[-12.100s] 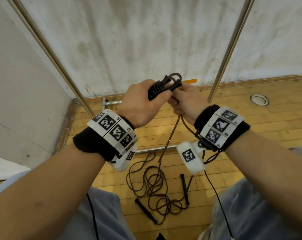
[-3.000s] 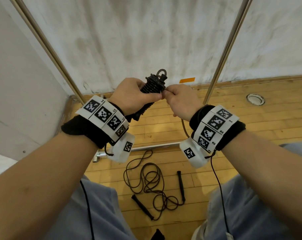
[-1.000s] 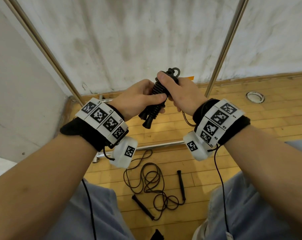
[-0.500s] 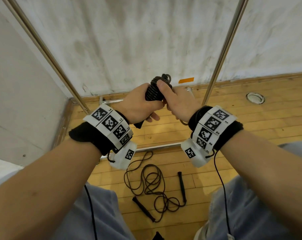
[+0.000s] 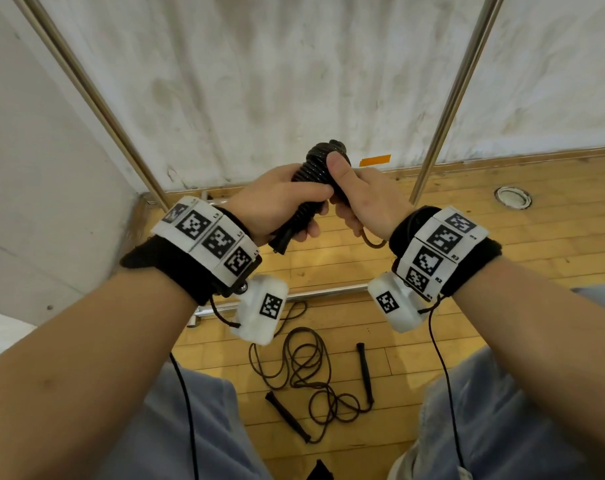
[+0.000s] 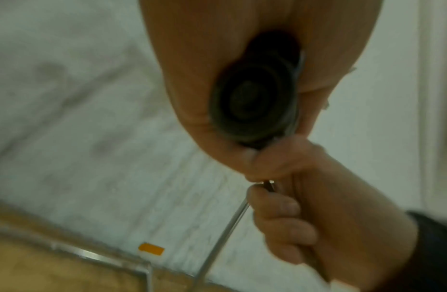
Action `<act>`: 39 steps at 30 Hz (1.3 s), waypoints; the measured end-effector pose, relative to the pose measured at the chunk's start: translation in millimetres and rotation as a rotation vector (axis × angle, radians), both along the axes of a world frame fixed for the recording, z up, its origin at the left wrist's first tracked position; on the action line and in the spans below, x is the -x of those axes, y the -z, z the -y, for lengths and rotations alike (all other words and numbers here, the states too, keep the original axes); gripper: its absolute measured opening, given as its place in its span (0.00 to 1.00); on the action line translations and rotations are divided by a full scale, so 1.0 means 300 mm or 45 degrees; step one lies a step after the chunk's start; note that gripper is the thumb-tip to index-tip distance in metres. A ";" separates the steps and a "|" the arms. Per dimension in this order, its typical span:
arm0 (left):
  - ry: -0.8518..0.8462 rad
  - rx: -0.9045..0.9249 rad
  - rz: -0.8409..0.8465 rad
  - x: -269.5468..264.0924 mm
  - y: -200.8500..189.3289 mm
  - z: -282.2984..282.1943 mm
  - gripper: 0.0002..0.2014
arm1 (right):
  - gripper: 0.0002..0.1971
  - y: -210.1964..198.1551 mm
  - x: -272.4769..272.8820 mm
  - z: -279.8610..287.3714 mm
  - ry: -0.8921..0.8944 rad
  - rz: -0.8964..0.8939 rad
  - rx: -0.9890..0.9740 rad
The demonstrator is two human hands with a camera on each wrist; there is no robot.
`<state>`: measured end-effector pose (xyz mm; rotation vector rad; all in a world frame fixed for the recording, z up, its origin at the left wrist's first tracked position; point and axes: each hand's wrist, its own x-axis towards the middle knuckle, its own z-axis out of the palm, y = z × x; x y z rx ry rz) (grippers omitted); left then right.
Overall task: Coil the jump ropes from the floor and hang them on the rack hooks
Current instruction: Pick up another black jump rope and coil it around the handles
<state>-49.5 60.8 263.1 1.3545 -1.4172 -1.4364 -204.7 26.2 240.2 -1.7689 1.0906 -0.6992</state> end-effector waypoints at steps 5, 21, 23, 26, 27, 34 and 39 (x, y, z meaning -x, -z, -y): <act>-0.222 0.410 0.802 0.013 0.042 0.012 0.06 | 0.32 0.009 -0.010 -0.002 0.018 -0.166 -0.063; 0.134 -0.064 -0.162 -0.030 0.014 0.006 0.24 | 0.19 -0.010 0.007 0.001 0.006 0.123 0.031; 0.165 -0.071 -0.178 -0.027 0.024 0.005 0.24 | 0.21 -0.018 0.008 -0.006 -0.011 0.075 0.091; 0.170 0.000 -0.041 -0.024 0.027 0.005 0.22 | 0.24 -0.018 0.004 -0.018 0.022 -0.026 0.185; 0.163 0.055 0.045 -0.023 0.023 0.004 0.20 | 0.24 -0.018 0.003 -0.018 0.026 -0.048 0.195; -0.104 0.382 0.714 -0.002 0.038 0.010 0.21 | 0.26 -0.013 -0.010 -0.004 0.066 -0.166 0.144; -0.002 0.269 0.326 0.018 -0.010 0.003 0.21 | 0.25 -0.033 -0.009 0.005 0.024 0.085 0.074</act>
